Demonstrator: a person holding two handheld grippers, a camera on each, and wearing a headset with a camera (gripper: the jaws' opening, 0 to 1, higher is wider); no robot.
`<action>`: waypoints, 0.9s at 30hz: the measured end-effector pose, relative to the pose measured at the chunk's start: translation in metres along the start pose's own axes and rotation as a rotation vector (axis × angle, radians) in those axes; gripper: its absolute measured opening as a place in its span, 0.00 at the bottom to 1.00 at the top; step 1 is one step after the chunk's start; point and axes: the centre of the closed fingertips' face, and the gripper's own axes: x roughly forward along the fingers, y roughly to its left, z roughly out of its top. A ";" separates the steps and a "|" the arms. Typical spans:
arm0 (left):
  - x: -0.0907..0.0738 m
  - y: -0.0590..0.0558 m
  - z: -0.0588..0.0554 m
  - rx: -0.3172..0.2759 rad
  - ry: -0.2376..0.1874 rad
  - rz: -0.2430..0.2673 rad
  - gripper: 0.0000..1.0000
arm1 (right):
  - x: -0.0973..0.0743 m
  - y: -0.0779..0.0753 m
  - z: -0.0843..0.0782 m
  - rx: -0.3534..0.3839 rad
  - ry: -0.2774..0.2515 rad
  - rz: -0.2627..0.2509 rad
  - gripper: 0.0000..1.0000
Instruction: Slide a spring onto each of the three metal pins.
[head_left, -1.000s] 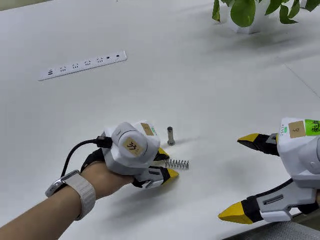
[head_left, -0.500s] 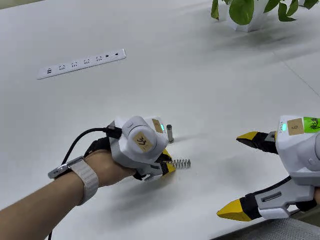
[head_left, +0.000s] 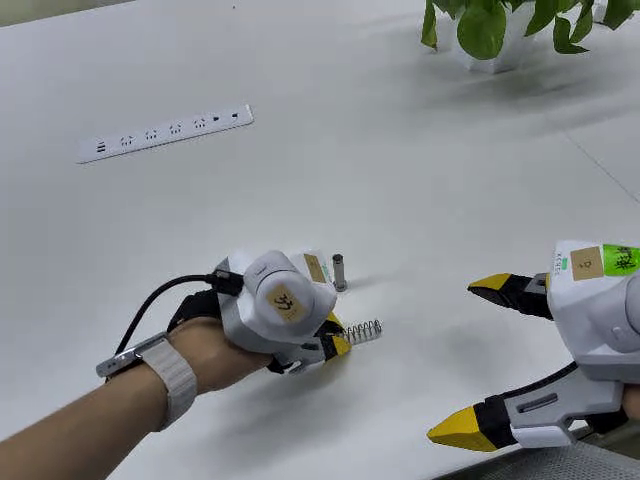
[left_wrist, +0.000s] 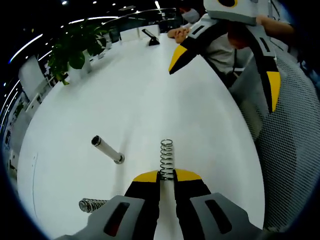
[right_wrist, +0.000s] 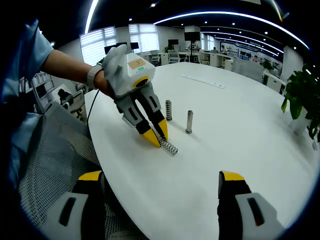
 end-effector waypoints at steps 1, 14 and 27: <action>-0.001 -0.002 -0.001 -0.011 -0.006 -0.002 0.10 | 0.000 0.000 0.001 -0.002 0.001 0.000 0.95; -0.035 -0.015 0.004 -0.064 -0.121 0.040 0.10 | 0.004 0.006 0.018 -0.024 -0.022 0.026 0.92; -0.066 -0.034 -0.003 -0.058 -0.178 0.060 0.10 | 0.018 0.021 0.038 -0.061 -0.043 0.110 0.86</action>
